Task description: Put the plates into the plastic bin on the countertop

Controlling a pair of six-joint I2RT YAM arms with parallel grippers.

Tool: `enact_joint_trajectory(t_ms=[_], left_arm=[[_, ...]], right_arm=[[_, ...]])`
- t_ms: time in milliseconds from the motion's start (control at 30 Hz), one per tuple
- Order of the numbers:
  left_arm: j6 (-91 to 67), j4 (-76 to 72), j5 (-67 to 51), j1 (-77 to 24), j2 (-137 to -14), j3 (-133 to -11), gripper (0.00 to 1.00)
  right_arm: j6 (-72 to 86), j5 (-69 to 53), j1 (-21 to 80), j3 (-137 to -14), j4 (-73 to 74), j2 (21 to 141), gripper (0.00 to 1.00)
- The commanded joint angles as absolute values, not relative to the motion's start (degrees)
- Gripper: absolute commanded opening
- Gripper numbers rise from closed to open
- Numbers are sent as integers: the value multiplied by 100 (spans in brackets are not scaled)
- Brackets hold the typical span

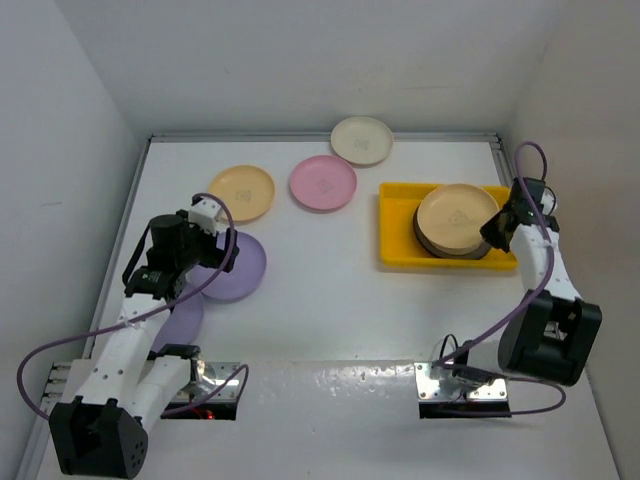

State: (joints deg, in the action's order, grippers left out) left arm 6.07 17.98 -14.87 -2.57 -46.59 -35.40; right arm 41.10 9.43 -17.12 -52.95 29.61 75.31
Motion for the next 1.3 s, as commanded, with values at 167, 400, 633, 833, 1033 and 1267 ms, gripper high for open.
enact_joint_trajectory(t_ms=[167,400,633,833,1033,1267], left_arm=[[896,1977,-1512,-158,-4896,-3920,96],[1002,2030,-1512,-158,-5036,-4148,96],[2028,3732,-801,438,-6940,-5903,99],[2969,5273,-932,2705,-8743,-7234,85],[3945,4818,-686,3777,-8798,-6022,84],[4219,3991,-378,4201,-9483,-5405,74]], right_arm=[[3955,334,-2214,-5274,2303,8471,3],[3464,-668,-2373,-5807,2397,9307,61],[3261,552,-1829,-6091,3110,8774,92],[2910,1002,-977,-6249,3445,7763,92],[2812,748,-45,-5837,3314,6796,92],[3094,333,500,-5572,3286,6250,90]])
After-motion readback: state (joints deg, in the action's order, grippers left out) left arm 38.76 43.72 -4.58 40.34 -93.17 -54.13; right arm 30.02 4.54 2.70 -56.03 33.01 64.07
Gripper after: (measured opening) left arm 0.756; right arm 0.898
